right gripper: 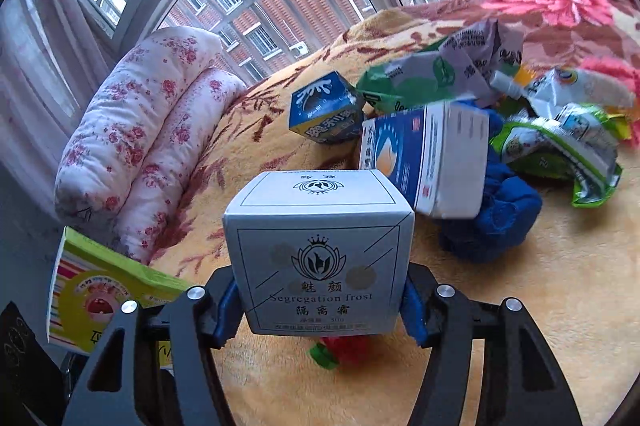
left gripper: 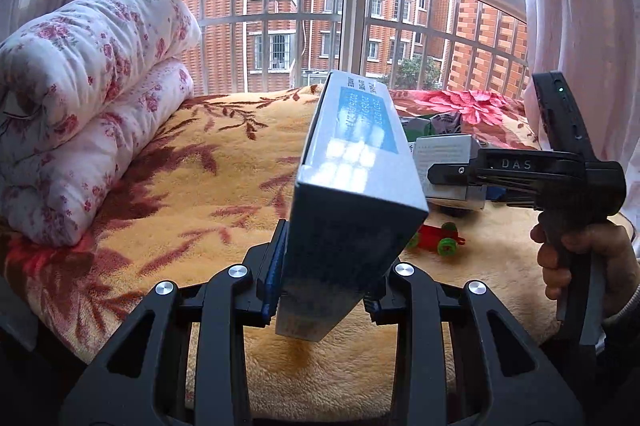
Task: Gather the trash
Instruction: 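Grasp the white square cream box with the right tool, then lower both held boxes into the orange bucket and open both tools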
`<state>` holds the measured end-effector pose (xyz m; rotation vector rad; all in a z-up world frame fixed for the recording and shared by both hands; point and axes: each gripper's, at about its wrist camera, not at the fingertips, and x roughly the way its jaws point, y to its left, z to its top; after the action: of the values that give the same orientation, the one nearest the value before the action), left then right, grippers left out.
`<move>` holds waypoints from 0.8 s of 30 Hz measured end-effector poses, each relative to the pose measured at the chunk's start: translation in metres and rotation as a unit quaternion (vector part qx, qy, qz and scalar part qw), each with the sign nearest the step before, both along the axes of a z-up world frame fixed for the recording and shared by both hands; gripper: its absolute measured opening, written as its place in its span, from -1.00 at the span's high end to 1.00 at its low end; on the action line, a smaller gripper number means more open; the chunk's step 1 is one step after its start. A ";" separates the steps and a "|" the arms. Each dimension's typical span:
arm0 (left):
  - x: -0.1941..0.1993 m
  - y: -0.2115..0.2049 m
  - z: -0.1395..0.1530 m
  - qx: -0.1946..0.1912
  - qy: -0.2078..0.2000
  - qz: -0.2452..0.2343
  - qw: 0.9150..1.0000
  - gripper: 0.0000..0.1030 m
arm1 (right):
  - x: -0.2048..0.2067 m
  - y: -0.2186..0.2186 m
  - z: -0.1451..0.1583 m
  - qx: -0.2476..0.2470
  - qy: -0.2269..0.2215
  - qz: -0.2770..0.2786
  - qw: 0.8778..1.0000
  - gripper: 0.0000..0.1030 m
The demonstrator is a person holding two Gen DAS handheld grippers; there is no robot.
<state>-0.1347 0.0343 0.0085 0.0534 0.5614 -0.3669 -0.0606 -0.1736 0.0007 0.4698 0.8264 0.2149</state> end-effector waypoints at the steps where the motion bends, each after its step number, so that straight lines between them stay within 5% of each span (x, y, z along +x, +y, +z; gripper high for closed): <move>1: -0.003 -0.003 0.001 -0.002 0.000 -0.004 1.000 0.39 | -0.009 0.001 0.007 -0.015 -0.009 0.001 1.000 -0.20; 11: -0.044 -0.026 0.001 -0.006 0.010 -0.041 0.999 0.39 | -0.133 0.017 0.039 -0.178 -0.047 0.025 0.983 -0.21; 24: -0.121 -0.035 -0.031 0.055 0.048 -0.105 0.992 0.39 | -0.257 0.031 -0.013 -0.196 0.001 0.027 0.980 -0.21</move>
<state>-0.2560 -0.0003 -0.0228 0.2036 0.6741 -0.5451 -0.3175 -0.1425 -0.0124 0.0774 0.8599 0.0982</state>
